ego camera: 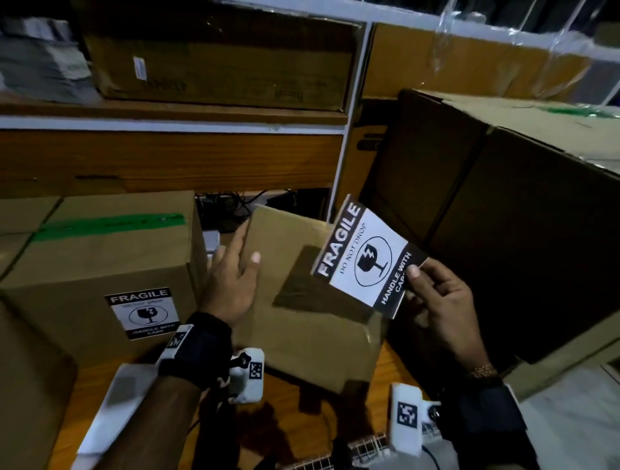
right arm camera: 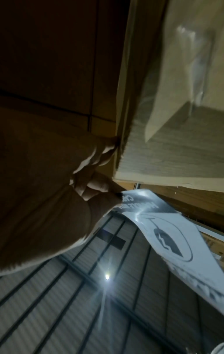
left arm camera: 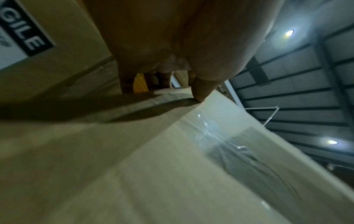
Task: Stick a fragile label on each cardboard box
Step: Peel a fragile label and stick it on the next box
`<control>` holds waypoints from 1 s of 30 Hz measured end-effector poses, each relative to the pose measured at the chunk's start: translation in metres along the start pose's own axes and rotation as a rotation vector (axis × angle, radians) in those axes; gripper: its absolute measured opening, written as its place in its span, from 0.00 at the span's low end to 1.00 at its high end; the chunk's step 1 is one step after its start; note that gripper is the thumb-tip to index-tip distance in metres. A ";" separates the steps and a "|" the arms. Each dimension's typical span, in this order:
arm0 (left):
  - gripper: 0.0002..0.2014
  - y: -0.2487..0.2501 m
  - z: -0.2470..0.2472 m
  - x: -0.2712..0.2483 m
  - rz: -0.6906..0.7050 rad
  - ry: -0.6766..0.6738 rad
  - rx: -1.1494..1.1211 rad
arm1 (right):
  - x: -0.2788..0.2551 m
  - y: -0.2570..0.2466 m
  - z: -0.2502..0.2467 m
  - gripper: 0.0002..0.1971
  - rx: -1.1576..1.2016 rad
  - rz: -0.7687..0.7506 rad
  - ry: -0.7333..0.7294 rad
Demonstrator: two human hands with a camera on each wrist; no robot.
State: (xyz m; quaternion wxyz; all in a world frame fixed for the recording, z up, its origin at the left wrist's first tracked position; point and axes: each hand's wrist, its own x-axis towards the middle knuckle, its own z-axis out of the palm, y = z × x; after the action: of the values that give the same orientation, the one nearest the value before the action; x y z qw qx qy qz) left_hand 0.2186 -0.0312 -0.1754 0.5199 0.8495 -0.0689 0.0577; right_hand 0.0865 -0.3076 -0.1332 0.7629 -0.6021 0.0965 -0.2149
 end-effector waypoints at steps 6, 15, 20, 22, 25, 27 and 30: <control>0.32 0.024 -0.012 0.000 0.029 -0.053 0.162 | 0.006 -0.009 0.014 0.11 -0.040 0.041 -0.030; 0.43 0.037 -0.027 0.015 -0.004 -0.345 0.268 | 0.041 -0.002 0.026 0.06 -0.286 0.132 -0.008; 0.35 0.052 -0.030 0.024 -0.002 -0.410 0.308 | 0.062 0.001 0.027 0.07 -0.427 0.133 -0.009; 0.31 0.052 -0.027 0.029 -0.004 -0.430 0.372 | 0.067 0.003 0.025 0.08 -0.466 0.145 -0.020; 0.27 0.046 -0.021 0.037 -0.040 -0.446 0.434 | 0.076 0.014 0.021 0.06 -0.476 0.217 -0.034; 0.30 0.046 -0.019 0.039 -0.060 -0.472 0.429 | 0.080 0.027 0.018 0.06 -0.439 0.244 -0.010; 0.35 0.049 -0.013 0.039 -0.051 -0.515 0.486 | 0.085 0.040 0.016 0.07 -0.421 0.262 0.027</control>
State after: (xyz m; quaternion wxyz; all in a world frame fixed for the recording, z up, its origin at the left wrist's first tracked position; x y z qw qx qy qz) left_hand 0.2480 -0.0438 -0.1204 0.2697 0.9364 -0.1610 -0.1565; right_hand 0.1773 -0.3239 -0.1577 0.6405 -0.7273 0.2267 -0.0971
